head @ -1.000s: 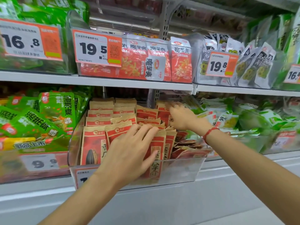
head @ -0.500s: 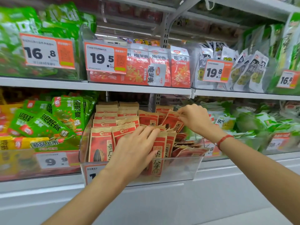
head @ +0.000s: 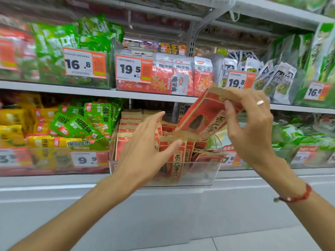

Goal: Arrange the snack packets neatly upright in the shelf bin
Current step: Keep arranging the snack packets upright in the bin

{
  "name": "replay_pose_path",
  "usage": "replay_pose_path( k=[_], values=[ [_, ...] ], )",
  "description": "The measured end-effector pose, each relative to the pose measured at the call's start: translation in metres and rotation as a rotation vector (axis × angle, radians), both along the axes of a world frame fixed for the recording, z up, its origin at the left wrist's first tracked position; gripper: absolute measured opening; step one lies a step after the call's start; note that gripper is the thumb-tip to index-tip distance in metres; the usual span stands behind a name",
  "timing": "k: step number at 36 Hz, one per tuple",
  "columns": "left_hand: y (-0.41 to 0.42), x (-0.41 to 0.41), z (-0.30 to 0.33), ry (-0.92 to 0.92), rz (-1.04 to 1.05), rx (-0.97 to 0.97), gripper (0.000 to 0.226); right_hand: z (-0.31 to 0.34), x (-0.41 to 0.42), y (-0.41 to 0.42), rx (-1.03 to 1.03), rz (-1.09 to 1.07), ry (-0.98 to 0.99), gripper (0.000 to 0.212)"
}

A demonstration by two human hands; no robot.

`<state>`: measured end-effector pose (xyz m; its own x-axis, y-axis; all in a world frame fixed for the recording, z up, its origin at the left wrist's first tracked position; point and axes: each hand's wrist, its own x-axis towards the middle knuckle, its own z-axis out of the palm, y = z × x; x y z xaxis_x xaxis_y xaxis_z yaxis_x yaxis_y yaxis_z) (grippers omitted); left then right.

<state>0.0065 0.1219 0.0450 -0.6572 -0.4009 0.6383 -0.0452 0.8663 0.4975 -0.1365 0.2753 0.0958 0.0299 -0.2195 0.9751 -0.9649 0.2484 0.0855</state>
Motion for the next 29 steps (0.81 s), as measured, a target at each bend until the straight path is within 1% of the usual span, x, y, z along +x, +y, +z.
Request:
replay_pose_path(
  k=[2,4,7,8,11,13,15,17,18,19,21,22,24,26,29],
  values=[
    [0.004,0.01,0.003,0.049,-0.084,0.128,0.077,0.003,0.02,-0.002,0.002,0.09,-0.058,0.021],
    [0.003,0.017,0.002,0.094,-0.153,0.222,0.07,-0.001,0.037,-0.008,0.063,0.183,-0.168,0.023],
    [-0.003,0.028,-0.013,0.119,-0.161,0.264,0.047,-0.015,0.052,-0.025,0.155,0.275,-0.333,0.024],
    [-0.006,0.03,-0.021,0.123,-0.129,0.26,0.045,-0.02,0.055,-0.031,0.186,0.309,-0.406,0.023],
    [-0.019,0.037,-0.045,0.071,-0.002,0.274,0.05,-0.037,0.056,-0.045,0.269,0.489,-0.726,0.018],
    [-0.026,0.038,-0.053,0.055,0.058,0.302,0.051,-0.05,0.053,-0.052,0.29,0.584,-0.915,0.026],
    [-0.029,0.038,-0.055,0.074,0.079,0.357,0.054,-0.063,0.051,-0.056,0.277,0.591,-1.117,0.035],
    [-0.029,0.035,-0.057,0.104,0.074,0.444,0.049,-0.073,0.049,-0.057,0.275,0.57,-1.273,0.042],
    [-0.028,0.034,-0.059,0.12,0.061,0.487,0.044,-0.077,0.049,-0.056,0.301,0.56,-1.305,0.042],
    [-0.028,0.033,-0.061,0.129,0.047,0.529,0.038,-0.079,0.05,-0.055,0.335,0.562,-1.317,0.037],
    [-0.025,0.034,-0.064,0.126,0.022,0.588,0.03,-0.08,0.054,-0.053,0.385,0.604,-1.297,0.02],
    [-0.025,0.034,-0.065,0.117,0.009,0.604,0.025,-0.081,0.056,-0.053,0.394,0.614,-1.274,0.016],
    [-0.024,0.037,-0.064,0.1,-0.008,0.641,0.016,-0.083,0.058,-0.055,0.399,0.577,-1.233,0.015],
    [-0.026,0.04,-0.063,0.087,-0.022,0.687,0.012,-0.085,0.059,-0.057,0.391,0.529,-1.216,0.015],
    [-0.028,0.041,-0.062,0.096,-0.017,0.691,0.017,-0.085,0.059,-0.057,0.371,0.552,-1.247,0.017]
  ],
)
